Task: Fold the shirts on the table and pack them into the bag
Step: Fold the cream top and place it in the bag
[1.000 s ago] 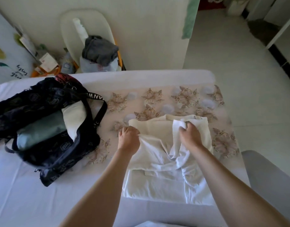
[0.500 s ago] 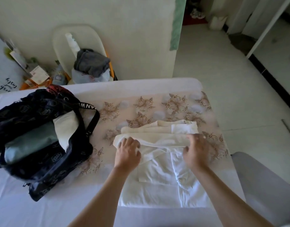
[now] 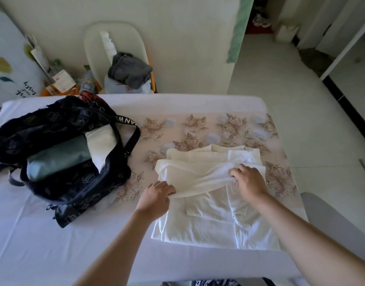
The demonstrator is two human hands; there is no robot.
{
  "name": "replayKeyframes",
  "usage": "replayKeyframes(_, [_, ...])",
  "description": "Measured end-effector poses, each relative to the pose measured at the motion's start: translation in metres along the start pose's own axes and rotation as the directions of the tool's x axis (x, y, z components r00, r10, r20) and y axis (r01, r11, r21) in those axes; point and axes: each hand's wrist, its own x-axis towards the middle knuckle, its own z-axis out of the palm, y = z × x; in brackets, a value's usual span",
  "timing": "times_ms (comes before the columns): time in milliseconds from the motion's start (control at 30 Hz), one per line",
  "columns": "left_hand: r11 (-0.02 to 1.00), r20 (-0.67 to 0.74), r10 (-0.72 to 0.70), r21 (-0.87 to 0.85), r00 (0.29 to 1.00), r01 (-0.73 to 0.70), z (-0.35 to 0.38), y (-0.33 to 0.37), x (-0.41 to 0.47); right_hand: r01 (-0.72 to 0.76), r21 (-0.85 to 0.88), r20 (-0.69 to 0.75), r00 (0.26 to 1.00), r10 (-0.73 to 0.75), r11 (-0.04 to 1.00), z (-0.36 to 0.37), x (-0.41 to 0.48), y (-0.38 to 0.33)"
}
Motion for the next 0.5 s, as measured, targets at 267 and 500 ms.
replayKeyframes(267, [0.983,0.004,-0.160,-0.090,0.987,0.160,-0.011,-0.010,0.018,-0.137,0.257,0.293,0.954,0.058,0.957,-0.012,-0.018,-0.015])
replayKeyframes(500, [0.944,0.077,-0.330,0.003,0.941,0.331,-0.018,-0.026,0.066,-0.125,-0.041,0.194,0.972,0.131,0.991,0.006,0.015,0.001])
